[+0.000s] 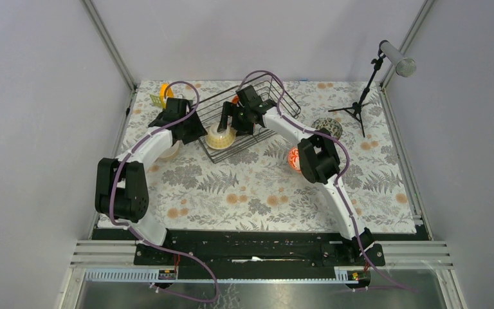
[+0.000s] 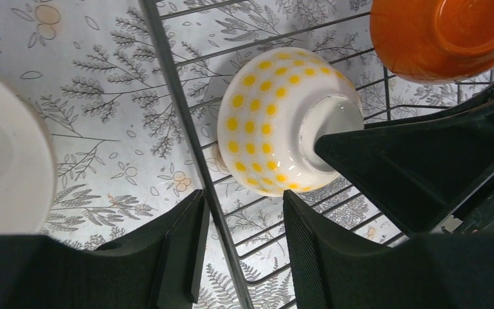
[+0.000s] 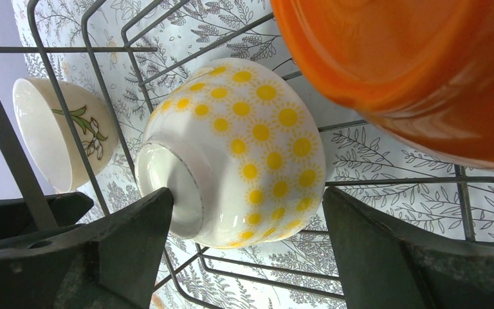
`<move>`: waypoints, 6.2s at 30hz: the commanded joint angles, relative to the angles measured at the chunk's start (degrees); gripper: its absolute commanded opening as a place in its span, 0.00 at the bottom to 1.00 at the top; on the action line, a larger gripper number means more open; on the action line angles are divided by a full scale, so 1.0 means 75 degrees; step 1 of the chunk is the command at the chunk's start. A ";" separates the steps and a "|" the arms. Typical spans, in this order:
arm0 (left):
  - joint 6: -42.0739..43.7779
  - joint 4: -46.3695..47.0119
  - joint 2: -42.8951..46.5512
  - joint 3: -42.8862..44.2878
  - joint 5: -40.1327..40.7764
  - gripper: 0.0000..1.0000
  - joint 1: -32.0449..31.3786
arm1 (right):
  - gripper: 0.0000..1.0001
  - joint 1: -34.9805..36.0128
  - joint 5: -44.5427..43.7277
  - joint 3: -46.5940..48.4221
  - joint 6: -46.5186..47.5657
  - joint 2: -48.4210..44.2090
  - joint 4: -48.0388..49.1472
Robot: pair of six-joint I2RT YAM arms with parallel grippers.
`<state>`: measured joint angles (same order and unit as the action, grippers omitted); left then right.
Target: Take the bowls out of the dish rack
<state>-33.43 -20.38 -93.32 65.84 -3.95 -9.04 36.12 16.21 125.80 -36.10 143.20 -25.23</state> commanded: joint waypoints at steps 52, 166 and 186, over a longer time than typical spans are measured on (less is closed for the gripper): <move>0.0276 0.0370 -0.0302 -0.0109 -0.1142 0.42 0.0034 | 0.98 0.0113 -0.1195 -0.0661 0.1819 -0.0607 0.0095; 0.0273 0.0689 0.0502 0.0799 -0.0825 0.50 -0.0228 | 1.00 -0.0219 -0.0730 0.0401 0.1914 -0.1540 -0.0131; 0.0846 0.1150 -0.0508 0.1719 -0.0333 0.57 -0.0330 | 0.99 -0.0292 -0.1317 -0.1891 0.0860 -0.2877 0.0733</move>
<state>-28.82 -14.92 -94.37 75.29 -7.38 -11.27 34.33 8.05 109.80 -26.39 120.03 -17.74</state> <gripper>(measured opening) 0.573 0.994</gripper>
